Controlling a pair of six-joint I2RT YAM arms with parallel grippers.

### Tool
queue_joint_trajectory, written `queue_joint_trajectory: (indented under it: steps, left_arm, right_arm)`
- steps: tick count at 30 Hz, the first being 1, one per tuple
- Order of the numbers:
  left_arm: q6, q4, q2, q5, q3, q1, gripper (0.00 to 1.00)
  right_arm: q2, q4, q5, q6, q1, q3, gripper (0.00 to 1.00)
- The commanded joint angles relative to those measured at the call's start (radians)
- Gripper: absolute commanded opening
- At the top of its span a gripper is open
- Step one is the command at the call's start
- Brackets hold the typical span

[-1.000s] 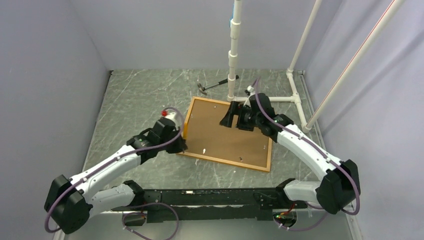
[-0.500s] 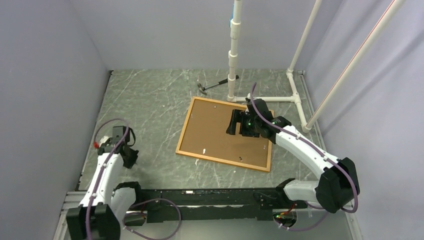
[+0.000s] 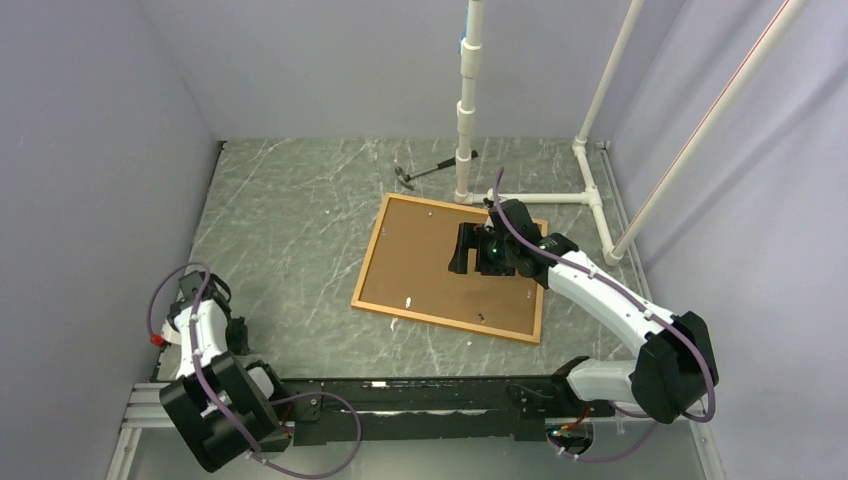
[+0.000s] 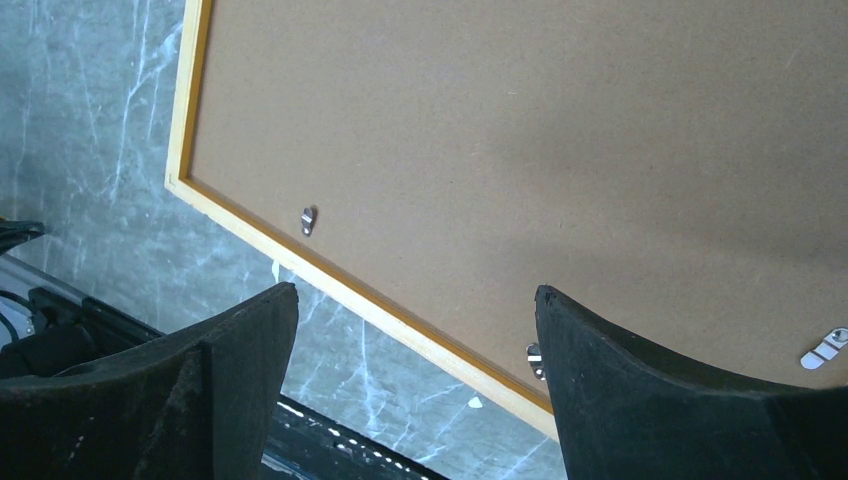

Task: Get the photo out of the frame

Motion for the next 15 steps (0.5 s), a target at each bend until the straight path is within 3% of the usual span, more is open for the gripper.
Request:
queue_joint_trajectory:
  steps: [1,15]
  left_arm:
    - [0.030,0.054,0.030,-0.020,-0.007,0.055,0.00]
    - [0.063,0.125,0.058,-0.022,-0.034,0.082,0.21]
  right_arm:
    - [0.014,0.016,0.008,-0.028,0.005,0.011,0.88]
    - [0.074,0.041,0.019,-0.047,0.023,0.022,0.88]
